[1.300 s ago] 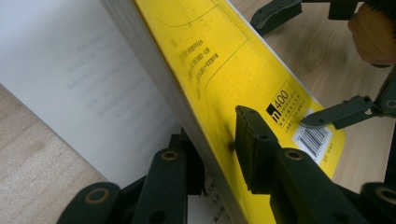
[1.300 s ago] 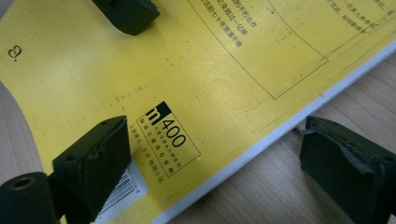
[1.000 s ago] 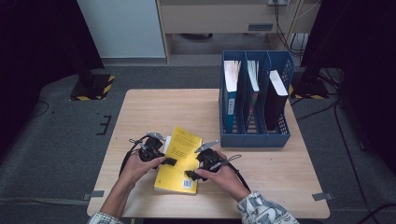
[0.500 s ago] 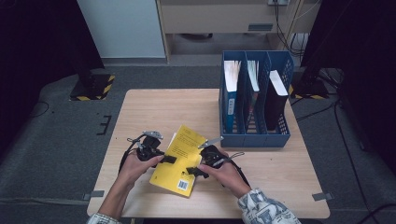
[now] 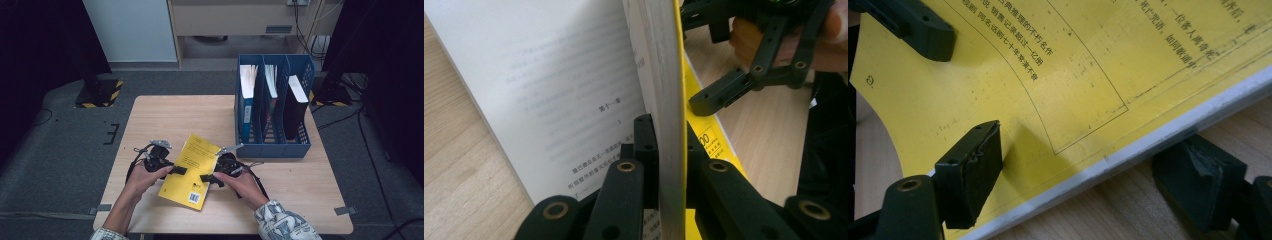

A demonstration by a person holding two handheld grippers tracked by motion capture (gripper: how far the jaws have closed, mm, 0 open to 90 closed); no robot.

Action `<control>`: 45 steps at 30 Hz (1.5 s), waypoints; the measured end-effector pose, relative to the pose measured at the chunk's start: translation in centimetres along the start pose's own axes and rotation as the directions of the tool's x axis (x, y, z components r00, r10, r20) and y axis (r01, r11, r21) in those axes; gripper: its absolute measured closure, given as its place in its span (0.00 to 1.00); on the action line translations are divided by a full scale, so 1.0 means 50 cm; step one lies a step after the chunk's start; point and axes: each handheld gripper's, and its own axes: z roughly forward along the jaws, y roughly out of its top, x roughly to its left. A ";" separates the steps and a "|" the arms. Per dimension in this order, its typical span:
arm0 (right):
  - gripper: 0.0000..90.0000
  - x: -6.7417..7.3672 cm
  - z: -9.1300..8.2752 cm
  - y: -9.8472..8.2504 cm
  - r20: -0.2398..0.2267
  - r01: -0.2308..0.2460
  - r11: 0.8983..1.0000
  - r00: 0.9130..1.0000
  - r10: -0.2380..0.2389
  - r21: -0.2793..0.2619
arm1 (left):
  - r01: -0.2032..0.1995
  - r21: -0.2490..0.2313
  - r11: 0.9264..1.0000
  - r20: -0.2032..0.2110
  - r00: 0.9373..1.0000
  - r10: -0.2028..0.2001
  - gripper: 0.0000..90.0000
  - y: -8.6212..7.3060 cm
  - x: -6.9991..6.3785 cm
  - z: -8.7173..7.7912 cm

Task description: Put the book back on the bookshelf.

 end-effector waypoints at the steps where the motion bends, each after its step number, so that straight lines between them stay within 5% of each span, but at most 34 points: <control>1: 0.24 0.001 -0.001 0.002 0.004 0.010 1.000 1.000 -0.010 0.007 | -0.003 0.010 1.000 -0.005 1.000 0.003 0.94 -0.001 0.001 0.000; 10: 0.36 0.025 -0.024 0.040 0.031 0.087 0.996 0.996 -0.088 0.006 | -0.009 0.027 1.000 -0.006 1.000 0.010 0.93 -0.006 0.012 -0.019; 22: 0.46 0.055 -0.055 0.093 0.064 0.189 0.982 0.980 -0.189 0.005 | -0.020 -0.021 1.000 -0.006 1.000 0.020 0.94 -0.009 0.013 -0.040; 30: 0.48 0.069 -0.040 0.099 0.005 0.210 0.977 0.978 -0.210 0.036 | -0.036 -0.040 0.999 0.020 0.999 0.037 0.94 -0.006 0.008 -0.039; 37: 0.50 0.070 -0.038 0.110 0.037 0.230 0.972 0.972 -0.232 0.054 | -0.062 -0.029 0.998 -0.019 0.998 0.062 0.93 0.007 -0.001 -0.040; 42: 0.52 0.073 -0.047 0.125 0.070 0.265 0.962 0.960 -0.270 0.068 | -0.074 -0.029 0.997 -0.043 0.996 0.072 0.93 0.021 -0.007 -0.042; 45: 0.56 0.079 -0.055 0.143 0.089 0.305 0.949 0.946 -0.311 0.079 | -0.080 -0.024 0.997 -0.053 0.996 0.078 0.93 0.027 -0.008 -0.046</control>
